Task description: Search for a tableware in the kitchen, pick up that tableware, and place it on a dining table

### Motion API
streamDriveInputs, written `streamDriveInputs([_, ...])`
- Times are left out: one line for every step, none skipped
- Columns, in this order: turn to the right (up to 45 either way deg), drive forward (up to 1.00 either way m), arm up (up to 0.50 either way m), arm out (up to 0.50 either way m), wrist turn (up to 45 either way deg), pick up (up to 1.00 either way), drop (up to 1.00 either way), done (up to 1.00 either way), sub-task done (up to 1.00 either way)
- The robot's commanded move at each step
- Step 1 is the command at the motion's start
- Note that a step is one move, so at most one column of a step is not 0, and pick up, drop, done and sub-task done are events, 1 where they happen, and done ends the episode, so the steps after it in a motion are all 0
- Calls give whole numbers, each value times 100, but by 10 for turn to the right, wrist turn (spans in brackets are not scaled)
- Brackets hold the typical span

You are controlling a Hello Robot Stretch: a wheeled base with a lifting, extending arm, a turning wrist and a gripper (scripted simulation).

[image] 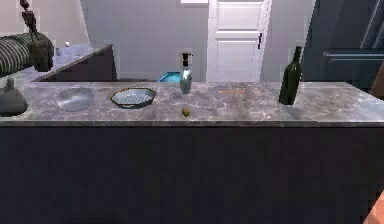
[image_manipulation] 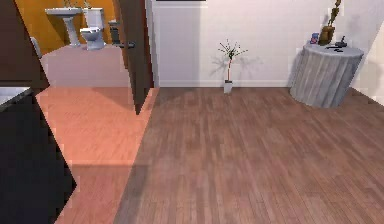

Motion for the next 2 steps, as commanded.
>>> streamDriveInputs([0, 35, 0, 0, 0, 0, 0, 0, 0])
streamDriveInputs([-450, 0, 0, 0, 0, 0, 0, 0, 0])
